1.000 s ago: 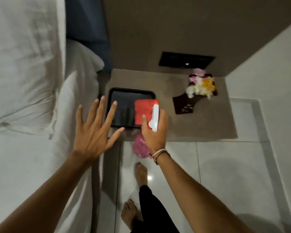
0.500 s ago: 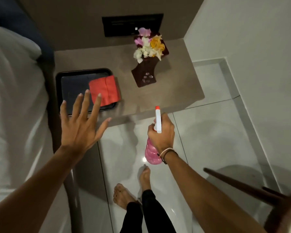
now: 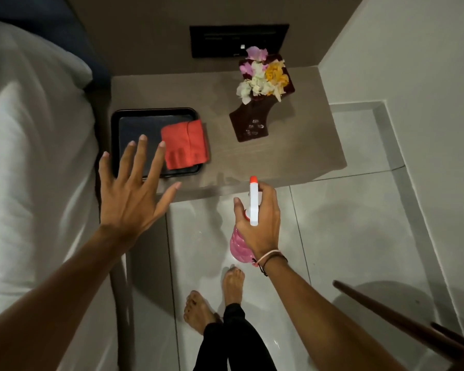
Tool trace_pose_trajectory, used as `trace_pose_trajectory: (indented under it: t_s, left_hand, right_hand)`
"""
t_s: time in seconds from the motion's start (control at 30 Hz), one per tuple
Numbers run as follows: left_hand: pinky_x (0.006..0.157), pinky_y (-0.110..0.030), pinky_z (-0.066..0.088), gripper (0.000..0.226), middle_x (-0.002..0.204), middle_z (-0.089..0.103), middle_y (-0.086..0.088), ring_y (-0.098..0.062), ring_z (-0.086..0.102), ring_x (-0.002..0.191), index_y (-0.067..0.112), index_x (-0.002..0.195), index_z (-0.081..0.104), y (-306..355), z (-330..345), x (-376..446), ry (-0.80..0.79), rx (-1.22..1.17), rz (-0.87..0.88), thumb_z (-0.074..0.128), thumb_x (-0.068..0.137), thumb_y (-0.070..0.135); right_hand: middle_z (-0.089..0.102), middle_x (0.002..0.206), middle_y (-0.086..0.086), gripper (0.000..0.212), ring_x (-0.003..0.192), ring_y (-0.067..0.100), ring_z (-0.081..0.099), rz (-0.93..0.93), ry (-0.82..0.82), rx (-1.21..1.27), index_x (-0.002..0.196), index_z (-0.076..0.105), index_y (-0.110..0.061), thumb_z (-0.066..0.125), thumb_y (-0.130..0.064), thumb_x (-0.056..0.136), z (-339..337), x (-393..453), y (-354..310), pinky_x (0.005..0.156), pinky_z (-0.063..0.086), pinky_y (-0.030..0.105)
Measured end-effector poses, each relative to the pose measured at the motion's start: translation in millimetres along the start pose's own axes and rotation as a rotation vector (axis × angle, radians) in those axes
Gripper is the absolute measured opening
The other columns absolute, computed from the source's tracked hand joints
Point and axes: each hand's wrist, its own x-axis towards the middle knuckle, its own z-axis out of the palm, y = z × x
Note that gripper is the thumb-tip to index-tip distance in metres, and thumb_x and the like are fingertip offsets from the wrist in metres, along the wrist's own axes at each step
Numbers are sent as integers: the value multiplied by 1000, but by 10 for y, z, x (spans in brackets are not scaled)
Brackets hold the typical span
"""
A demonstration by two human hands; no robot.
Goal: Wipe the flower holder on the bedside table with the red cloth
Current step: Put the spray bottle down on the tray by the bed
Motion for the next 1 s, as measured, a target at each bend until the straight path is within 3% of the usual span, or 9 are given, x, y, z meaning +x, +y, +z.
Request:
trace_pose_trajectory:
  t_s: [0.17,0.3,0.4,0.53,0.67,0.8,0.93,1.0]
  left_hand:
    - [124,-69,13,87,174,12,-16,-36,23,159,25,167,6,-410,-131,-77,-29,35,-79,21,95,74]
    - [125,-69,12,89,174,14,-16,-37,24,158,25,167,8,-729,-278,-95,-24,65,-168,20,94,76]
    - [125,-68,13,91,174,13,-16,-36,22,159,25,167,8,-914,-334,-51,12,69,-246,20,93,78]
    - [123,-65,21,88,172,20,-17,-35,28,157,23,166,17,-1145,-271,-60,106,102,-285,25,96,76]
    - [126,-64,16,88,174,15,-16,-34,20,160,24,166,13,-1418,-100,-18,115,78,-304,22,96,77]
    - [125,-63,20,87,172,21,-16,-33,20,160,23,165,20,-1637,64,37,189,91,-273,30,97,75]
    - [125,-64,19,88,172,23,-17,-34,22,159,22,165,22,-1750,128,153,229,72,-226,32,96,75]
    - [125,-64,18,88,172,21,-16,-33,20,160,23,165,19,-1777,146,211,217,60,-212,30,96,76]
  right_hand:
    - [52,98,-8,41,85,-12,52,-164,-10,93,115,54,-9,71,-36,90,262,393,-540,74,40,-1]
    - [60,101,2,40,88,7,57,-197,-72,216,113,55,-8,70,-37,92,560,773,-1055,81,49,16]
    - [63,101,6,40,87,13,61,-229,-114,276,112,57,-9,69,-42,92,851,1040,-1380,78,49,15]
    - [62,97,11,30,83,25,60,-257,-190,262,107,56,-7,65,-34,97,1393,1365,-1755,75,54,34]
    - [58,97,11,25,83,19,52,-367,-242,244,106,58,-1,64,-24,98,1927,1502,-2027,76,43,9]
    - [60,103,18,32,92,30,59,-365,-295,232,109,56,0,67,-27,96,2268,1488,-2132,82,52,33]
    - [62,102,18,33,92,26,60,-389,-261,204,109,57,2,69,-25,95,2470,1440,-2169,82,44,13]
    - [62,98,17,34,85,24,59,-401,-267,192,108,58,1,70,-27,94,2530,1427,-2178,78,47,17]
